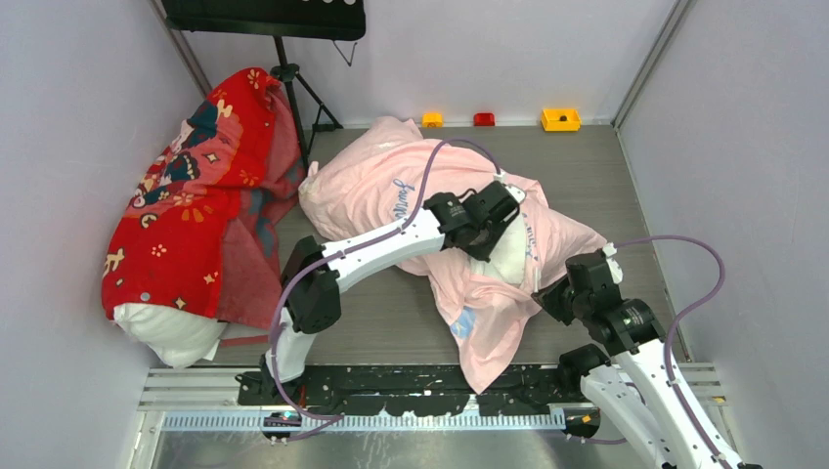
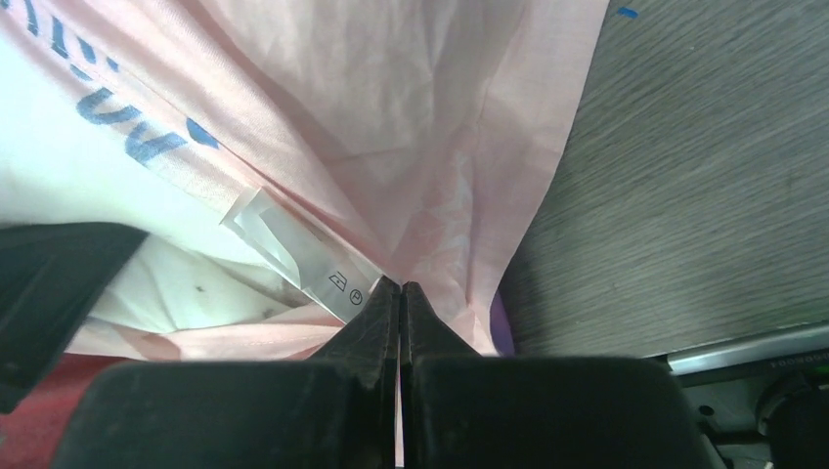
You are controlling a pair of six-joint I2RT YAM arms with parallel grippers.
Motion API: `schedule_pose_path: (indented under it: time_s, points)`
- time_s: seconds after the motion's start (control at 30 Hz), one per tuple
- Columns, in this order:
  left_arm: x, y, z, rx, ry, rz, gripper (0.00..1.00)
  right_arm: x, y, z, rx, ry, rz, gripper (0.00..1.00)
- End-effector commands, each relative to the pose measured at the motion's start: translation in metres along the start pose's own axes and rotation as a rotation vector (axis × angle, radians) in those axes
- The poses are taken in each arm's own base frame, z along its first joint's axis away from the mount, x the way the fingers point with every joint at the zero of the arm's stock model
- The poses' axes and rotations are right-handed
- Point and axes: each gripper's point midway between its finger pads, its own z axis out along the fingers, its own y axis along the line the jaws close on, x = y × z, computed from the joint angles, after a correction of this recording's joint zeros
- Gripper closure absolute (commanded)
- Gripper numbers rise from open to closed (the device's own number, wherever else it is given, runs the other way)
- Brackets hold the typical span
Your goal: Remove the pillowcase from the pillow
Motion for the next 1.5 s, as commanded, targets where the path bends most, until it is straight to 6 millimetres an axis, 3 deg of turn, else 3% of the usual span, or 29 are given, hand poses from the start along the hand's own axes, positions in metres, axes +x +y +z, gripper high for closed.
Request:
schedule_pose_path:
  time_s: [0.0, 0.17, 0.37, 0.5, 0.73, 0.77, 0.83, 0.87, 0.97, 1.13, 1.27, 1.47]
  points:
    - [-0.060, 0.093, -0.036, -0.193, -0.144, -0.101, 1.00, 0.011, -0.028, 0.011, 0.128, 0.036, 0.008, 1.00]
    - [-0.104, 0.111, -0.062, -0.090, -0.246, -0.242, 1.00, 0.018, -0.028, 0.021, 0.150, 0.075, 0.007, 1.00]
    - [-0.132, 0.102, -0.068, 0.187, -0.345, -0.456, 1.00, 0.016, -0.024, 0.024, 0.156, 0.085, -0.033, 1.00]
    - [-0.122, 0.087, -0.062, 0.278, -0.329, -0.442, 1.00, 0.035, 0.025, 0.016, -0.105, 0.227, -0.156, 0.99]
    - [-0.095, 0.061, -0.042, 0.332, -0.320, -0.425, 1.00, 0.044, 0.077, -0.012, -0.321, 0.356, -0.233, 0.87]
    - [-0.095, 0.057, -0.039, 0.336, -0.319, -0.422, 1.00, 0.045, 0.082, -0.014, -0.330, 0.374, -0.241, 0.83]
    - [-0.095, 0.047, -0.034, 0.346, -0.314, -0.406, 1.00, 0.044, 0.085, -0.017, -0.321, 0.385, -0.271, 0.49]
    - [-0.095, 0.043, -0.031, 0.348, -0.314, -0.400, 1.00, 0.039, 0.087, -0.021, -0.317, 0.368, -0.286, 0.37]
    - [-0.096, 0.039, -0.027, 0.341, -0.313, -0.387, 1.00, 0.026, 0.087, -0.028, -0.296, 0.302, -0.311, 0.21]
    - [-0.093, 0.041, -0.025, 0.316, -0.318, -0.373, 1.00, 0.013, 0.109, -0.042, -0.327, 0.271, -0.279, 0.15]
    - [-0.090, 0.042, -0.026, 0.309, -0.315, -0.374, 1.00, -0.011, 0.121, -0.050, -0.312, 0.164, -0.256, 0.11]
    - [-0.092, 0.042, -0.032, 0.312, -0.328, -0.377, 1.00, -0.014, 0.130, -0.016, -0.244, 0.178, -0.181, 0.10]
